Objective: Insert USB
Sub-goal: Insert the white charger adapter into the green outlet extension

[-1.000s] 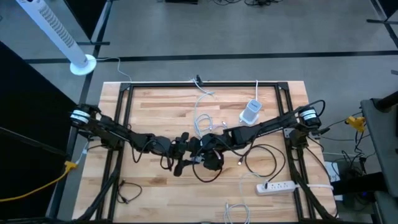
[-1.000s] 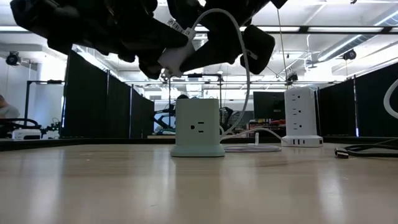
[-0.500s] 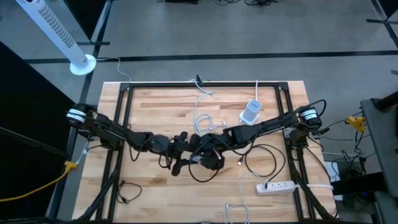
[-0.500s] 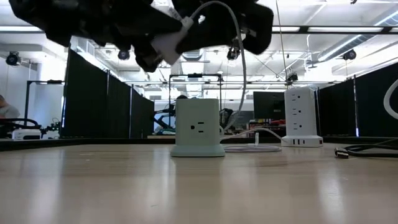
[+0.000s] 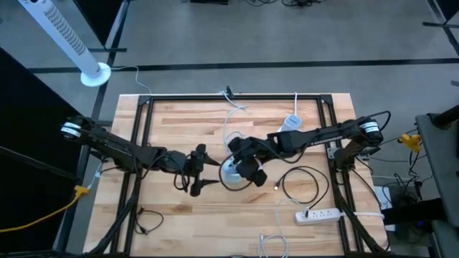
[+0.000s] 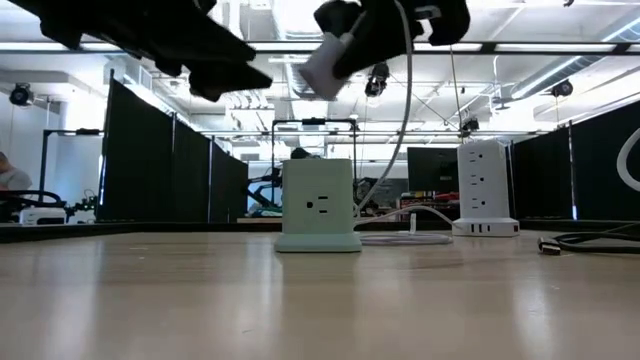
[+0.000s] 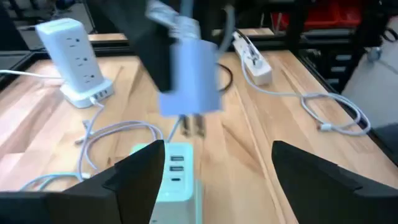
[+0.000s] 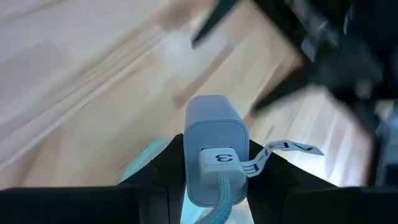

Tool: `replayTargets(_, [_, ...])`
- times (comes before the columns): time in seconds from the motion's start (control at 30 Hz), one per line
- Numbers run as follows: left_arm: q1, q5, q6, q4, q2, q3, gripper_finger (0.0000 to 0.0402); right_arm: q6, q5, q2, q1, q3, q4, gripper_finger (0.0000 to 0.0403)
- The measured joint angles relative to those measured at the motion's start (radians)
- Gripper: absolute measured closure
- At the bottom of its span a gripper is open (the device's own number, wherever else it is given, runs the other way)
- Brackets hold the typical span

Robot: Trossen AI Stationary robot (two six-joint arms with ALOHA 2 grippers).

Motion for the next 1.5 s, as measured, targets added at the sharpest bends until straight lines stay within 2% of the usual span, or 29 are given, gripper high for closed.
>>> replayTargets(0.2, [0.0,-0.151,-0.022,-0.063,-0.001,-0.022,0.0128,0.2,-0.024,-0.053,-0.015,-0.051,-0.041,0.0288])
replayTargets(0.37, [0.001,-0.171,-0.051,-0.011,-0.001,-0.094,0.0128,0.37,-0.027,-0.128,-0.008,-0.18,0.005,0.0288])
replayTargets(0.43, [0.001,-0.177,-0.076,0.011,-0.001,-0.125,0.0128,0.422,-0.022,-0.163,-0.001,-0.263,0.101,0.0288])
replayTargets(0.53, [0.001,-0.258,-0.129,0.016,0.009,-0.148,0.0128,0.483,-0.021,-0.204,0.004,-0.415,0.289,0.0288])
replayTargets(0.7, [0.002,-0.337,-0.185,0.034,0.057,-0.154,0.0128,0.558,-0.01,-0.203,0.002,-0.643,0.562,0.0288])
replayTargets(0.9, [0.004,-0.359,-0.107,0.06,0.179,-0.117,0.0127,0.612,0.061,-0.2,0.003,-0.828,0.848,0.0288])
replayTargets(1.07, [0.005,-0.364,0.058,0.059,0.315,-0.056,0.0127,0.652,0.093,-0.195,0.003,-0.928,1.036,0.0288])
replayTargets(1.23, [0.009,-0.434,0.058,0.061,0.408,0.024,0.0127,0.691,0.153,-0.192,0.005,-0.978,1.087,0.0288])
replayTargets(1.5, [0.008,-0.432,0.029,0.05,0.468,0.064,0.0127,0.732,0.202,-0.176,0.005,-1.083,1.407,0.0288])
